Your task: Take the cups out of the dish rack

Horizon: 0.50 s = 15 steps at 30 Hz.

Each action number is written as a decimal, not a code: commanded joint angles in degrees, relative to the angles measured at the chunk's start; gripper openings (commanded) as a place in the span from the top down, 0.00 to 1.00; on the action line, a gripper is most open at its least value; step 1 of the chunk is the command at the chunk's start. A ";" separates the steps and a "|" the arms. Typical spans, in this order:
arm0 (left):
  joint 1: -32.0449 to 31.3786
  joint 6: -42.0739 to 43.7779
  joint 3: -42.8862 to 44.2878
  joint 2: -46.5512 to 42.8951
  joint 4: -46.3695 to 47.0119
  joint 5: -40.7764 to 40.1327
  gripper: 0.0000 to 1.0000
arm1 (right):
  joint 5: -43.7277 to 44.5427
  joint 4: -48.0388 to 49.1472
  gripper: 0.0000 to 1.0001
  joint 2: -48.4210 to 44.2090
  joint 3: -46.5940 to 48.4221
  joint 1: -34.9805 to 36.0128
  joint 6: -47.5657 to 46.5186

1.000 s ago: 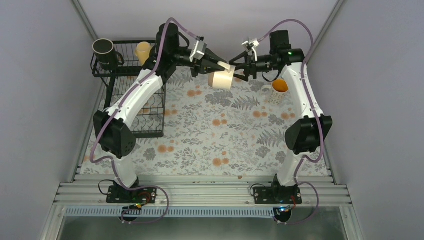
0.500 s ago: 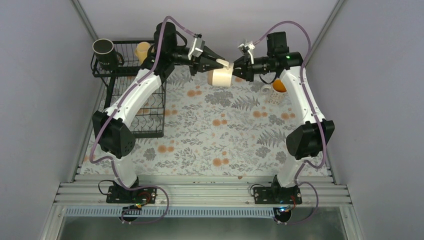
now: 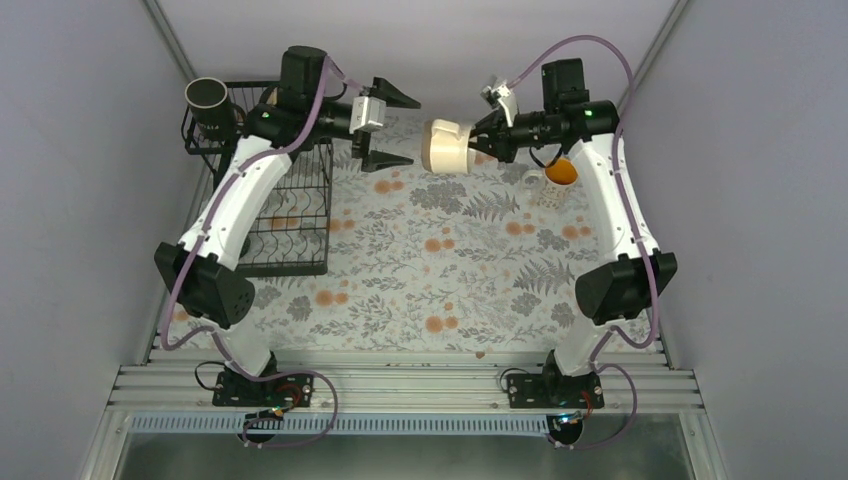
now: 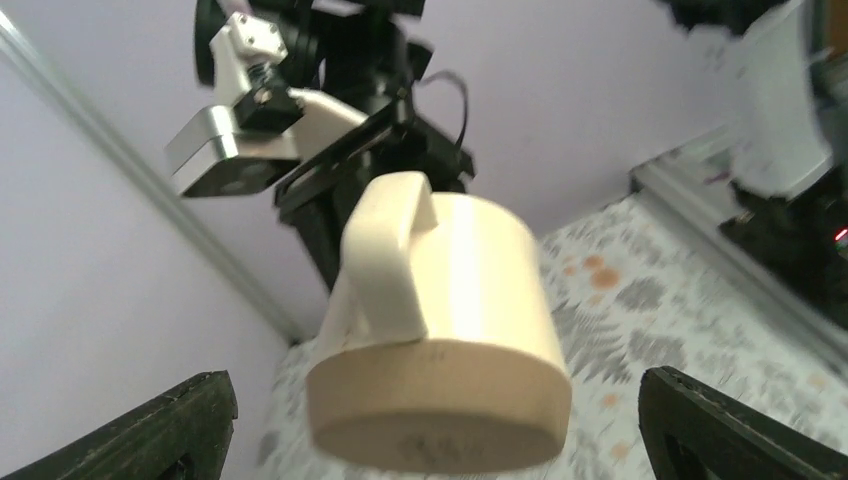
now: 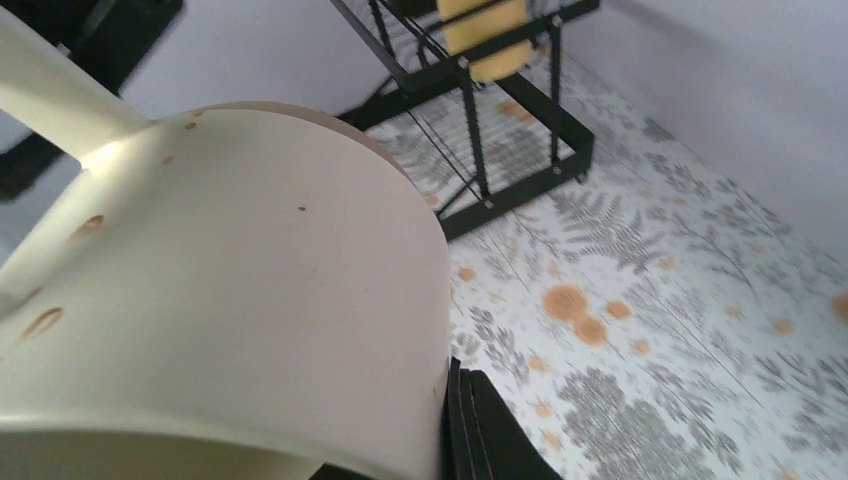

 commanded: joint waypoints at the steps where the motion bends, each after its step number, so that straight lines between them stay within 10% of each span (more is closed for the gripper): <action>1: 1.10 21.43 4.83 -3.25 -21.59 -15.04 0.00 | 11.39 -6.50 0.97 -1.14 1.64 -0.44 -4.13; 15: 15.66 37.52 -12.65 -15.04 -39.52 -49.47 0.00 | 40.06 -11.51 0.96 -0.45 -17.37 -12.15 -14.56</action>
